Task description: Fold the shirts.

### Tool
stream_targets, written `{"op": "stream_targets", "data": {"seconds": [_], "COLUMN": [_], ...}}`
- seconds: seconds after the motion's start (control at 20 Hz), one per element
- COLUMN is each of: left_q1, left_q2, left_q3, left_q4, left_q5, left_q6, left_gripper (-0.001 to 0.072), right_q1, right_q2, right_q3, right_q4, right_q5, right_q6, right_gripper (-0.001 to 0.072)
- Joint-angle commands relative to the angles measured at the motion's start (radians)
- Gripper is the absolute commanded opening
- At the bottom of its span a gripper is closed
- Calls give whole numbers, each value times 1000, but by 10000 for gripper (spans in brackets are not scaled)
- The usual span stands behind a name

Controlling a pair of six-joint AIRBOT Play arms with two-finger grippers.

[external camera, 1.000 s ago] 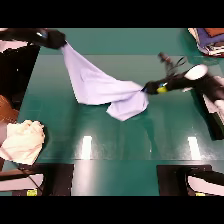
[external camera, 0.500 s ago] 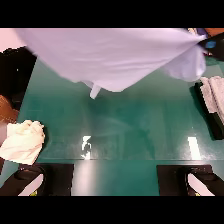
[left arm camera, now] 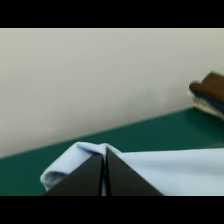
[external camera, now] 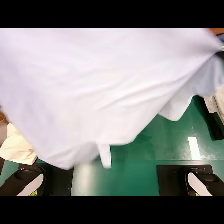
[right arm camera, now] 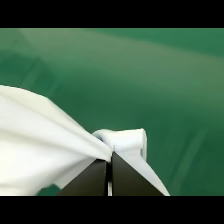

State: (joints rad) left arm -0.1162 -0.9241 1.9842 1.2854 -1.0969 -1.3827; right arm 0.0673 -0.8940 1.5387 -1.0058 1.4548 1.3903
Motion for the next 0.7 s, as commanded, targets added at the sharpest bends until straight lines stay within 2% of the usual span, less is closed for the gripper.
{"op": "stream_targets", "data": {"seconds": [0.0,0.1,0.2,0.4,0.5,0.6,0.65], "left_q1": [0,0,0,0,0,0,1], "left_q2": [-179,-318,-454,-673,-713,-718,-718], "left_q3": [-78,-159,-246,-297,-297,-297,-293], "left_q4": [19,17,12,9,9,9,10], "left_q5": [-197,-256,-217,13,139,208,202], "left_q6": [-1,-1,0,3,2,-3,-6], "left_gripper": [23,24,24,24,24,26,113], "right_q1": [69,110,133,136,135,135,135], "right_q2": [-106,-212,-323,-522,-596,-654,-676], "right_q3": [-141,-225,-280,-249,-180,-103,-68], "right_q4": [1,-45,-94,-95,-95,-95,-95], "right_q5": [41,1,-93,-268,-286,-285,-285], "right_q6": [61,61,58,19,18,18,18], "right_gripper": [17,17,17,17,17,18,20]}}
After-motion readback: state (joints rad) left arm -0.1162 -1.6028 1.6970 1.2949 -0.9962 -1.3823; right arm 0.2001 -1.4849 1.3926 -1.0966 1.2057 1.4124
